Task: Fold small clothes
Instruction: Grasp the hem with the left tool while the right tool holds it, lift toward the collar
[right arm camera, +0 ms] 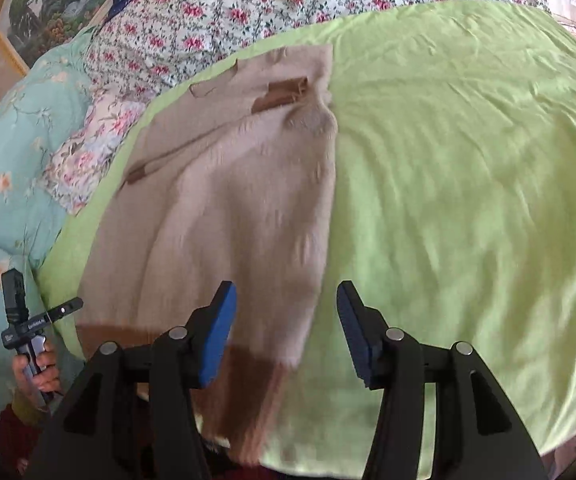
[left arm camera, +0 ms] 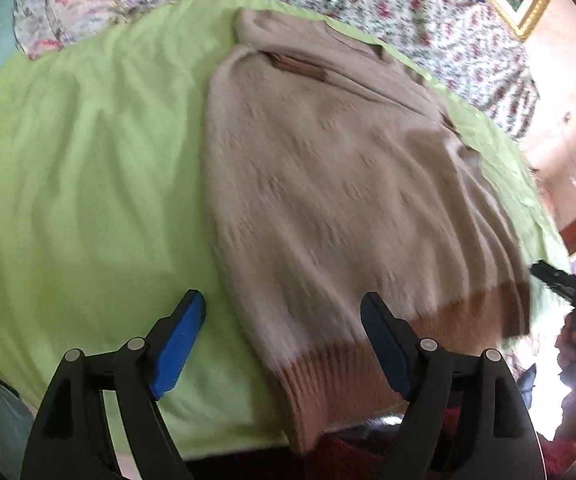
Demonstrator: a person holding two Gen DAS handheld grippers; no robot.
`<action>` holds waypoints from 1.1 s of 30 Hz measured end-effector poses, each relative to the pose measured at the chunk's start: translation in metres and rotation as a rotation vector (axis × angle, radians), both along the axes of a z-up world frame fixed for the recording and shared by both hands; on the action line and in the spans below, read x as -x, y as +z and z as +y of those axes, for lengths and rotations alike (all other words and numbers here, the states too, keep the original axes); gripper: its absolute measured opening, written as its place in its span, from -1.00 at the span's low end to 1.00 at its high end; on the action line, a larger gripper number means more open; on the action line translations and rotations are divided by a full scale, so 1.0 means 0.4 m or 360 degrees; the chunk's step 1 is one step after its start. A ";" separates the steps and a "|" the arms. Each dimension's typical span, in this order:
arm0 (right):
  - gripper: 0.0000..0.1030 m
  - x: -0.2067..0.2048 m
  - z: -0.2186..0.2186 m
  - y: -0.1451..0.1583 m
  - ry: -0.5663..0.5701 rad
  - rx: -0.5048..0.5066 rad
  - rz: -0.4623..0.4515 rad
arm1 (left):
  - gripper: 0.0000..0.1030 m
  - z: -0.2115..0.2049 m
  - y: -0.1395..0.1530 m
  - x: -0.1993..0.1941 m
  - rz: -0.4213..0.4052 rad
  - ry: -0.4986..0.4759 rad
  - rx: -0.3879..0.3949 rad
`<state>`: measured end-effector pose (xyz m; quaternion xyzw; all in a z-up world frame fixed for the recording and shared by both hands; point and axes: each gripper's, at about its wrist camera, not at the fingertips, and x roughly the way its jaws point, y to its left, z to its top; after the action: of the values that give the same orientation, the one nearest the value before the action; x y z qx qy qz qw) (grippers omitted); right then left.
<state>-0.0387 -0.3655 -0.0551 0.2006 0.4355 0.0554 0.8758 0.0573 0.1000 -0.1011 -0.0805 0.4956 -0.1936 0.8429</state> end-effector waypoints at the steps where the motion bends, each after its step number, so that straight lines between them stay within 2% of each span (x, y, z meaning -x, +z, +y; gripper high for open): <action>1: 0.05 0.012 0.001 -0.009 0.0009 -0.0005 0.0014 | 0.56 -0.003 -0.004 0.013 0.0007 -0.0020 0.0021; 3: 0.05 0.036 0.005 -0.027 0.0035 -0.0051 0.0017 | 0.54 -0.008 -0.008 0.041 0.0008 -0.0068 0.0085; 6: 0.05 0.053 0.003 -0.046 0.0086 -0.0210 -0.0018 | 0.54 -0.021 -0.016 0.064 0.0021 -0.0147 0.0220; 8: 0.05 0.046 0.011 -0.063 0.0135 -0.0338 -0.0034 | 0.53 -0.028 -0.018 0.067 0.0015 -0.0169 0.0263; 11: 0.05 0.028 0.028 -0.077 0.0167 -0.0402 -0.0068 | 0.51 -0.027 -0.026 0.067 0.0006 -0.0178 0.0327; 13: 0.05 0.021 0.041 -0.077 0.0181 -0.0417 -0.0079 | 0.34 -0.012 -0.029 0.071 0.0007 -0.0162 0.0348; 15: 0.05 0.022 0.050 -0.075 0.0209 -0.0402 -0.0072 | 0.08 0.001 -0.029 0.064 0.0019 -0.0162 0.0347; 20: 0.01 0.029 0.079 -0.072 0.0288 -0.0287 -0.0025 | -0.07 0.002 -0.028 0.053 0.0022 -0.0200 0.0335; 21: -0.03 0.024 0.082 -0.073 0.0274 -0.0280 -0.0019 | -0.21 -0.002 -0.027 0.052 0.0014 -0.0211 0.0322; 22: -0.22 0.018 0.084 -0.076 0.0255 -0.0277 -0.0012 | -0.34 -0.008 -0.026 0.052 0.0006 -0.0219 0.0305; 23: -0.40 0.012 0.085 -0.081 0.0237 -0.0279 0.0004 | -0.68 -0.012 -0.025 0.052 -0.0001 -0.0238 0.0290; 24: -0.81 0.009 0.082 -0.086 0.0230 -0.0302 0.0013 | -0.79 -0.012 -0.025 0.054 -0.0003 -0.0251 0.0292; 29: -0.85 0.073 0.021 -0.073 0.0185 -0.0349 -0.0056 | -0.89 0.026 0.008 0.108 -0.0146 -0.0211 0.0240; 33: -0.86 0.127 -0.027 -0.100 0.0133 -0.0428 -0.0027 | -0.89 0.066 -0.017 0.101 -0.0083 -0.0147 0.0309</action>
<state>-0.0893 -0.3763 -0.0951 0.2974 0.4248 0.1515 0.8415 0.0171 0.1265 -0.1079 -0.1336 0.4555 -0.2813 0.8340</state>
